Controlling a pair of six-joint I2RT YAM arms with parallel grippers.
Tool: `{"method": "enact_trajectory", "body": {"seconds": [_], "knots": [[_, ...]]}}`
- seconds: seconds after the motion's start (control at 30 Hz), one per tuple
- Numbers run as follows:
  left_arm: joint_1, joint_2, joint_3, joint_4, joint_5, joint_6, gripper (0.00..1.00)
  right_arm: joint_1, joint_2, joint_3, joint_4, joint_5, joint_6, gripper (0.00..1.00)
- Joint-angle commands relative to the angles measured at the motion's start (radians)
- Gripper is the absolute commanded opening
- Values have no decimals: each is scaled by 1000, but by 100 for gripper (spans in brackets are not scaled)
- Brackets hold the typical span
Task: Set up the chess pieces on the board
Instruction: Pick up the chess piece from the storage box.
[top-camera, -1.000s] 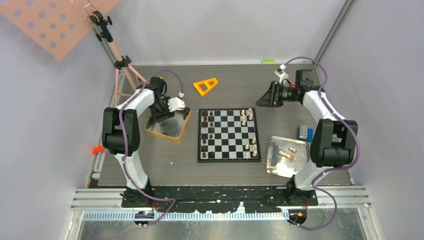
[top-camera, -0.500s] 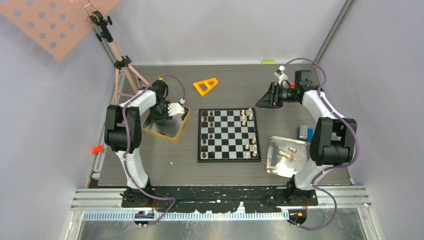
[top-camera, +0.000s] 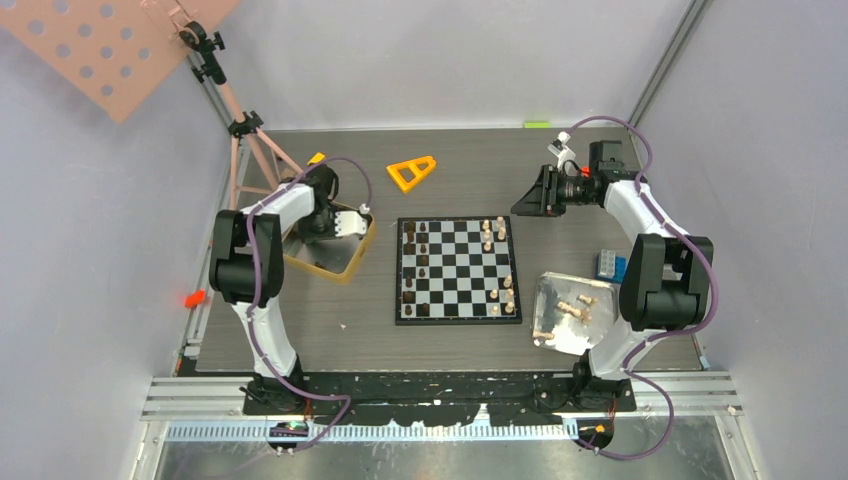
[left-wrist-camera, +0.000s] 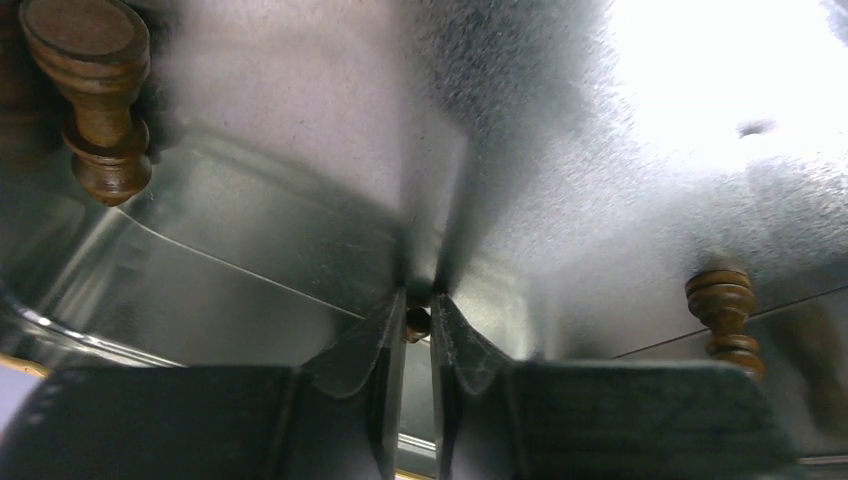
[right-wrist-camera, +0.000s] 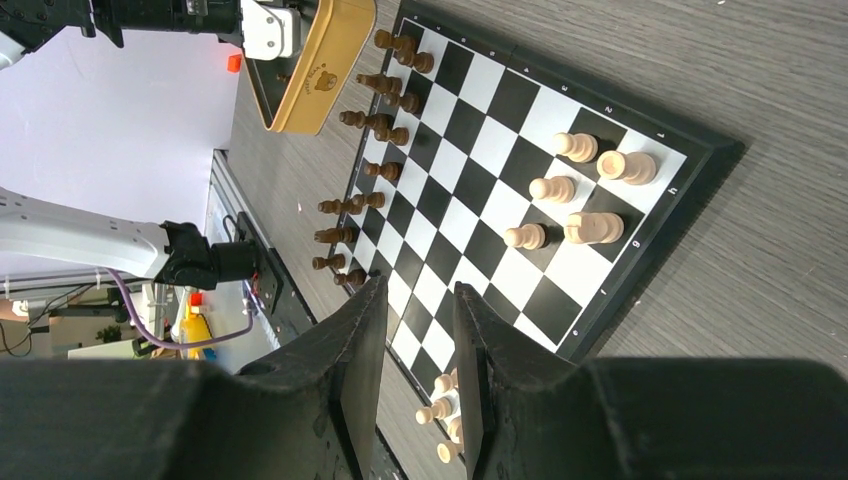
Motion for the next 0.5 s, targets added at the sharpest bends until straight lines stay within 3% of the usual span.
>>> {"method": "enact_trajectory", "body": {"seconds": [0.0, 0.23, 0.47], "knots": [[-9, -37, -27, 84, 4, 28, 14, -3, -2, 40, 2, -9, -17, 36], [-23, -114, -40, 53, 37, -1, 8, -3, -3, 41, 1, -10, -18, 36], [-23, -109, -72, 86, -15, 40, 32, -3, 3, 41, 1, -16, -17, 36]]}}
